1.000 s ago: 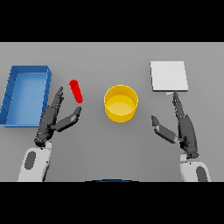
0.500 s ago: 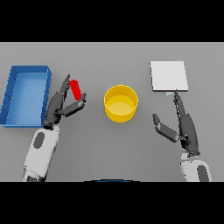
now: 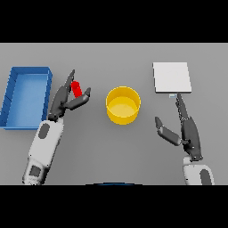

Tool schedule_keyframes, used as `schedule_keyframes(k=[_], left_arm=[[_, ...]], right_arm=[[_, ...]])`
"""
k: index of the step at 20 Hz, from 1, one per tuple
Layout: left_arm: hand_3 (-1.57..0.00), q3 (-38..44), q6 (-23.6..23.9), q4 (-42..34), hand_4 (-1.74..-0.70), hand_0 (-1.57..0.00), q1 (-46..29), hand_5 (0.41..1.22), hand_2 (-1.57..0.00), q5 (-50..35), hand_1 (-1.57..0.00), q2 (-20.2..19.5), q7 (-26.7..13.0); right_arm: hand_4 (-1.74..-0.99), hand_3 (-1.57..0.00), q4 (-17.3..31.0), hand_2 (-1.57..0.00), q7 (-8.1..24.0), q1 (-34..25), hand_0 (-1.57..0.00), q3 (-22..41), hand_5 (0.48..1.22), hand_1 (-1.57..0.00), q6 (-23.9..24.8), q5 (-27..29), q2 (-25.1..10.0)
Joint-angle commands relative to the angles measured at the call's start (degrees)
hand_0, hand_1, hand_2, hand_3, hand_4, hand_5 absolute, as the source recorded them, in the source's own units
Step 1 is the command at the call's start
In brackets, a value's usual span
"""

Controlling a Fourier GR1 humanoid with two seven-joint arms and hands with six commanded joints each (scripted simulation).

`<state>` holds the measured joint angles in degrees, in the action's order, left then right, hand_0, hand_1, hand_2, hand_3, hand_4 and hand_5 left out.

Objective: Pick up the red beaker and tilt it to pour out 1 green nut into yellow bowl. Pick up the yellow bowl and place it on the metallic measuring scale.

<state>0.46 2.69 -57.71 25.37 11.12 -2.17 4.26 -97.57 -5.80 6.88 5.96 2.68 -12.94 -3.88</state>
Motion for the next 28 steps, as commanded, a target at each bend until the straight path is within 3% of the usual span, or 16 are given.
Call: schedule_keyframes(k=[1,6,7,9,11,14,16,18,21,23,28], left_arm=[[0.00,0.15,-0.29,0.72,-1.30,0.00,0.80,0.686,0.00,-0.35,0.00,0.36,0.73],[0.00,1.86,0.24,5.01,-1.35,0.00,3.05,0.704,0.00,-1.47,0.00,1.36,4.59],[-0.03,2.44,0.67,5.57,-1.38,0.00,3.54,0.724,-0.07,-2.00,-0.03,1.88,5.28],[-0.29,4.03,1.11,7.11,-1.45,-0.29,4.53,0.783,-0.36,-3.34,-0.33,2.30,5.75],[-0.72,4.03,2.77,8.04,-1.50,-0.66,5.48,0.941,-0.73,-2.50,-0.70,2.56,4.44],[-0.97,2.78,2.66,8.47,-1.60,-1.11,5.91,1.078,-1.14,-0.89,-1.12,2.38,4.93],[-1.19,2.17,2.49,8.86,-1.54,-1.27,6.16,1.129,-1.30,-0.07,-1.29,2.19,4.92],[-1.33,2.54,2.71,8.74,-1.51,-1.38,6.21,1.162,-1.40,0.14,-1.39,2.68,4.22],[-1.45,3.00,4.13,7.43,-1.62,-1.47,5.93,1.140,-1.48,-1.54,-1.48,3.44,5.47],[-1.49,3.45,4.68,5.59,-1.66,-1.51,5.53,1.128,-1.51,-3.27,-1.51,3.59,6.74],[-1.54,0.41,5.33,0.19,-1.72,-1.55,6.36,1.114,-1.55,-2.28,-1.55,1.63,3.73]], right_arm=[[-1.268,0.00,-0.29,0.00,0.16,0.04,0.00,0.18,0.639,0.00,-0.02,0.00,0.19],[-1.261,0.00,-0.53,0.00,0.44,0.64,0.00,0.17,0.641,0.00,0.11,-0.44,-0.15],[-1.259,0.00,-0.49,0.00,0.51,0.54,0.00,0.01,0.642,0.00,0.34,-0.56,-0.21],[-1.258,0.00,-0.81,0.00,1.08,-0.02,0.00,-0.29,0.644,0.00,0.22,-0.12,-0.40],[-1.255,0.00,-0.63,0.00,0.89,-0.01,0.00,-0.02,0.644,0.00,0.56,-0.75,-0.26],[-1.252,0.00,-0.72,0.00,1.28,0.18,0.00,-0.41,0.644,0.00,0.40,-0.08,-0.30],[-1.254,0.00,-0.80,0.00,1.10,0.33,0.00,-0.43,0.644,0.00,0.14,0.28,-0.28],[-1.257,0.00,-0.65,0.00,1.05,0.51,0.00,-0.14,0.645,0.00,0.67,-0.38,0.15],[-1.260,0.00,-1.26,0.00,0.23,0.93,0.00,-0.10,0.643,0.00,0.22,0.14,0.05],[-1.258,0.00,-1.24,0.00,0.36,0.97,0.00,0.29,0.646,0.00,0.65,-0.92,0.08],[-1.263,0.00,-0.32,0.00,0.43,0.52,0.00,-0.34,0.654,0.00,0.61,-0.74,-0.49]])
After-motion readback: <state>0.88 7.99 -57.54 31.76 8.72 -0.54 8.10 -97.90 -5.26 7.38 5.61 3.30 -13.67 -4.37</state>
